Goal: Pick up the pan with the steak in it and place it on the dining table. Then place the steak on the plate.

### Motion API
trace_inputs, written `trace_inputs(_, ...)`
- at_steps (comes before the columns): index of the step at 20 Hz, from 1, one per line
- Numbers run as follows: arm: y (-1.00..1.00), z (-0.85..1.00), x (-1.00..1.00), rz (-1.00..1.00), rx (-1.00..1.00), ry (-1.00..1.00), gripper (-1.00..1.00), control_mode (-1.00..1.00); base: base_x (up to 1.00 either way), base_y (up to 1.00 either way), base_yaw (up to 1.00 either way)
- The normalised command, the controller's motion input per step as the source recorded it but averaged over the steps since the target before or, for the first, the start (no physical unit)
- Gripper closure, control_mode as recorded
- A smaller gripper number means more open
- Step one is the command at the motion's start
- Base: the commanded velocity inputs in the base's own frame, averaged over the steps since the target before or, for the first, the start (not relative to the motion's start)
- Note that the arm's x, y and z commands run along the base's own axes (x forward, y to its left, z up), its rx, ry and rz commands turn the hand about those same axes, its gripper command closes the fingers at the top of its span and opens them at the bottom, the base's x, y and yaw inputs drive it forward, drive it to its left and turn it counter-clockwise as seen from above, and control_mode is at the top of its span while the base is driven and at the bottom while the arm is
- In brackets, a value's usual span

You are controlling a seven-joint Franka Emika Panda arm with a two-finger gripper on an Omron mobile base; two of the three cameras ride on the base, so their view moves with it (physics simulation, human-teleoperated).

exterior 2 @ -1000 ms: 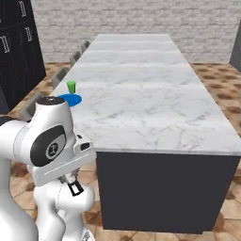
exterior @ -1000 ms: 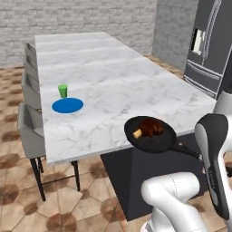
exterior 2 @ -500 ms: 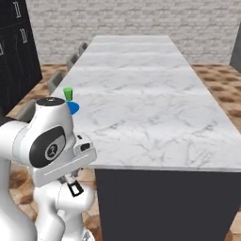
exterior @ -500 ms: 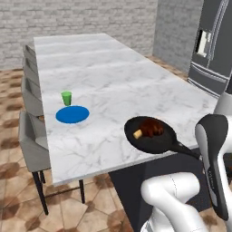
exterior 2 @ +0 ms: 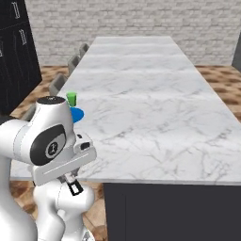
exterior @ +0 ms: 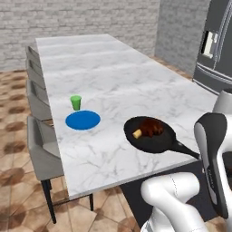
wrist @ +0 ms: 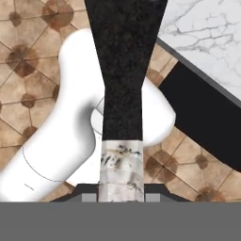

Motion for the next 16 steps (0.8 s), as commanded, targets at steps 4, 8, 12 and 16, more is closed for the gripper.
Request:
trace_inputs(4, 0.0, 0.0, 0.0, 0.0, 0.0, 0.0, 1.0, 1.0, 0.38, 0.28, -0.06)
trace_inputs(8, 0.06, -0.02, 0.1, -0.02, -0.01, 0.0, 1.0, -1.0, 0.1, 0.07, -0.02)
trace_inputs(12, 0.06, -0.05, 0.09, 0.0, -0.01, 0.0, 1.0, -1.0, 0.0, 0.0, 0.0)
trace_inputs(16, 0.2, -0.22, 0.22, -0.01, -0.05, 0.0, 1.0, -1.0, 0.0, 0.0, 0.0)
